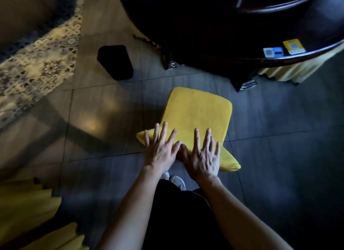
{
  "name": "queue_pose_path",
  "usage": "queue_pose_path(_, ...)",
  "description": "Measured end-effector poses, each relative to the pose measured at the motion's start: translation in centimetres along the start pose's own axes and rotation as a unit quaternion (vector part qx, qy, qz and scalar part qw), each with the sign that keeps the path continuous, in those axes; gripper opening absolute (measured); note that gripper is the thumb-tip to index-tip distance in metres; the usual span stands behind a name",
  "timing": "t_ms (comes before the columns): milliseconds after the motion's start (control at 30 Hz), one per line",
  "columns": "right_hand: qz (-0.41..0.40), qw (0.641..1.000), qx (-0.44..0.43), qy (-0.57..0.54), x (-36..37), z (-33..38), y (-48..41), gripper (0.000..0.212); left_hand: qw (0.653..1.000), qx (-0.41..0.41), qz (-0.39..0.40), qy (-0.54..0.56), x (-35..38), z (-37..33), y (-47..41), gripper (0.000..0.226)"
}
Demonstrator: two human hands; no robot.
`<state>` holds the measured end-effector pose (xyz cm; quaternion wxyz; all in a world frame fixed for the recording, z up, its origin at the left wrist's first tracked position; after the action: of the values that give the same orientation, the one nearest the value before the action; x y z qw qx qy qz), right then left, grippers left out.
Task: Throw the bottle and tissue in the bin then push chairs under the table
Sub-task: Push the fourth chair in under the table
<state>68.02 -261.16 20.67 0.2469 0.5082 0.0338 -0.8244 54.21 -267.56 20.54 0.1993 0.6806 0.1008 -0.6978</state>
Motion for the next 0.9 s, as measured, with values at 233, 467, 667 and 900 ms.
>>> queue_pose_path(233, -0.047, 0.999, 0.017, 0.012, -0.3, 0.3, 0.1, 0.073, 0.998, 0.051, -0.016, -0.024, -0.2, 1.1, -2.4, 0.068)
queue_pose_path(467, -0.063, 0.996, 0.037, 0.045, 0.0, 0.3, -0.4, 0.070, 0.996, 0.059, -0.072, 0.015, -0.5, 1.3, -2.7, 0.059)
queue_pose_path(667, -0.080, 0.994, 0.042, 0.055, -0.2, 0.4, -2.2, 0.069, 0.993, 0.076, -0.094, 0.016, -0.6, 1.4, -4.7, 0.058)
queue_pose_path(900, -0.097, 0.993, 0.044, 0.052, -1.8, 0.8, -6.7, 0.072, 0.994, 0.076, -0.080, 0.015, -1.4, 1.1, -9.5, 0.059)
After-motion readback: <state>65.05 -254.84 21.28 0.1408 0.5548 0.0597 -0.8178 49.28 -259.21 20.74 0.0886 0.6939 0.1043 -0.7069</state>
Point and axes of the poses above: each hand's wrist, its own y-axis away from the middle knuckle, its own x-axis out of the palm, z = x × y, the point moved 7 cm from there along -y, towards the middle knuckle, and after that the axes turned 13 degrees about -y, right-handed, at the moved point
